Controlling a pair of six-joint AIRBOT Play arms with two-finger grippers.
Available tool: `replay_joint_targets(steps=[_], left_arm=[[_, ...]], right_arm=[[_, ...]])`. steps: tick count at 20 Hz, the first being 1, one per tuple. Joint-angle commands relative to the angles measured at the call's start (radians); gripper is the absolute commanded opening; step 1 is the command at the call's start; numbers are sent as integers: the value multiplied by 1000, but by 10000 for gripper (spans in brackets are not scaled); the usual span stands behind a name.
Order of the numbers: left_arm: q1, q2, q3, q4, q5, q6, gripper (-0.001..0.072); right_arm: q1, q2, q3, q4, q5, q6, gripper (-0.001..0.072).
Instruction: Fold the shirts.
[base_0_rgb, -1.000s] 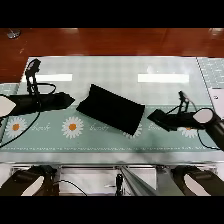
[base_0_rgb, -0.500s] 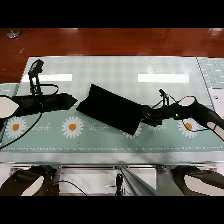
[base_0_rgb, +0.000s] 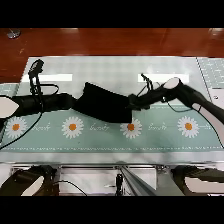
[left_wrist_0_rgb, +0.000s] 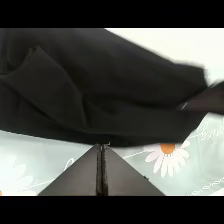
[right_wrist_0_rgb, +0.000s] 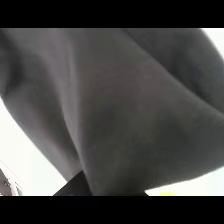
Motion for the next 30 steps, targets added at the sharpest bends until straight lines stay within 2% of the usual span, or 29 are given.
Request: replay_joint_targets(steps=[1, 5, 8, 13, 16, 17, 19, 23, 25, 28, 30], left_arm=[[-1, -1, 0, 0, 0, 0, 29], [-1, -1, 0, 0, 0, 0, 29], [-1, -1, 0, 0, -1, 0, 29], [-1, -1, 0, 0, -7, 0, 29], [-1, -1, 0, 0, -6, 0, 30], [-1, -1, 0, 0, -5, 0, 29], [-1, -1, 0, 0, -3, 0, 30], [-1, -1, 0, 0, 8, 1, 30], [-1, -1, 0, 0, 30, 0, 29], [-1, -1, 0, 0, 45, 1, 30], [-1, -1, 0, 0, 45, 1, 30]], right_arm=[[11, 14, 341, -201, 137, 101, 28], [1, 14, 775, -381, 307, 203, 28], [-71, 14, 981, -473, 428, 259, 28], [-313, 94, 1011, -477, 557, 298, 29], [-512, 127, 1011, -520, 719, 340, 28], [-572, 135, 1001, -531, 773, 341, 28], [-681, 215, 900, -525, 771, 354, 29], [-868, 432, 572, -619, 771, 349, 29], [-959, 547, 415, -707, 771, 378, 29], [-1088, 683, 256, -964, 770, 348, 29], [-1168, 747, 178, -1071, 769, 354, 31]])
